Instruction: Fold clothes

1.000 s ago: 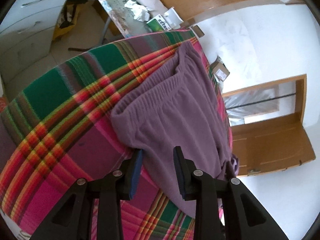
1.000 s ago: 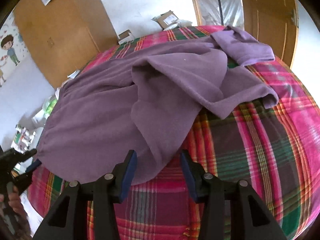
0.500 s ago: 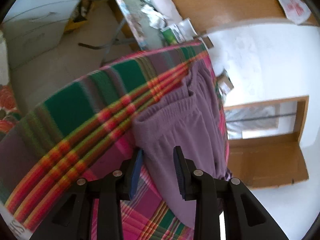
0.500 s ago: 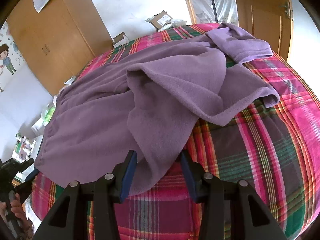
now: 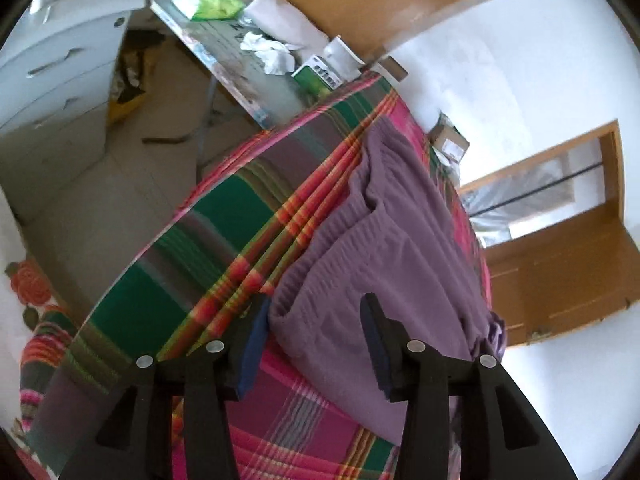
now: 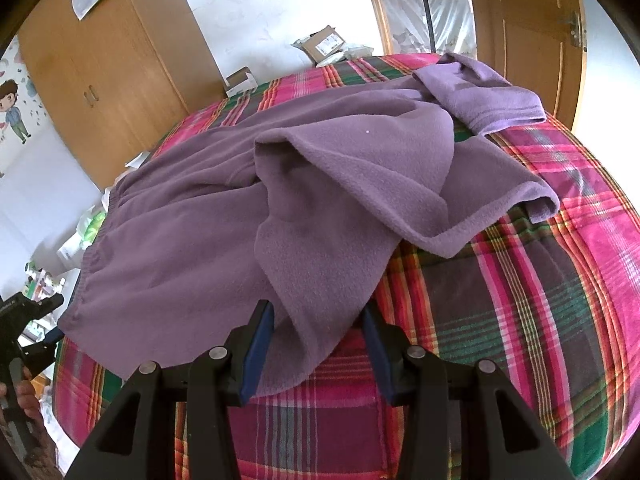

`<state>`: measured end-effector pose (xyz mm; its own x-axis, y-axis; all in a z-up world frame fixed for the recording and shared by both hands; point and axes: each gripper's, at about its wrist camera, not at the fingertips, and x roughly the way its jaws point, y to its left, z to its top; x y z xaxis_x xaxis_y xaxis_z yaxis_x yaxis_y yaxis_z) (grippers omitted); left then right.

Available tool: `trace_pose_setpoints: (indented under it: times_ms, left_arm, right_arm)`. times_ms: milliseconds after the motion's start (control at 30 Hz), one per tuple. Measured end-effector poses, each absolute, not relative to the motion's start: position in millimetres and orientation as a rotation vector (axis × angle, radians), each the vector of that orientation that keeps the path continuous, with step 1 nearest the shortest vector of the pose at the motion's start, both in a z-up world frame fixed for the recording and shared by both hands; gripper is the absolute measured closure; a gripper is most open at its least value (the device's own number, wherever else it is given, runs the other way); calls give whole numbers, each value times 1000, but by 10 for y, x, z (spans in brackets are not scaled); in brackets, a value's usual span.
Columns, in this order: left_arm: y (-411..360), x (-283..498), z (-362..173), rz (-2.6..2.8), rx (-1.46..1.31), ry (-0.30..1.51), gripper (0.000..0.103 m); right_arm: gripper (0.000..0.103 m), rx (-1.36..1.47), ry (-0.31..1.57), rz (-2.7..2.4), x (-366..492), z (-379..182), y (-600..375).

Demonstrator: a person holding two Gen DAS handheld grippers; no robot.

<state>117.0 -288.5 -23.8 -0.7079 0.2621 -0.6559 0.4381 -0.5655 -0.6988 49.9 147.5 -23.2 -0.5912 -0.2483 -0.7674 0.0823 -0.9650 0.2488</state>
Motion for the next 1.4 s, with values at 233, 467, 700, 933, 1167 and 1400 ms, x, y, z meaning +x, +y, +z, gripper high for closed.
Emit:
trace_pose_setpoints:
  times_ms: [233, 467, 700, 933, 1167, 1400]
  left_arm:
    - [-2838, 1085, -205, -2484, 1226, 1348, 56]
    - [-2938, 1077, -363, -2421, 1234, 1484, 92]
    - [-2904, 1251, -242, -2485, 1102, 1546, 92]
    - [-2880, 1453, -147, -2528, 1004, 1578, 93]
    - [-2866, 1639, -216, -2505, 992, 1604, 93]
    - [-2809, 1784, -321, -2486, 1012, 1598, 93]
  right_arm:
    - [58, 1292, -305, -2648, 478, -237, 1484]
    - [85, 1293, -265, -2694, 453, -254, 1495]
    - [95, 1286, -333, -2639, 488, -247, 1585]
    - [95, 1269, -352, -2603, 617, -174, 1619]
    - [95, 1281, -386, -2585, 708, -192, 1715]
    - [95, 1293, -391, -2579, 746, -223, 1752]
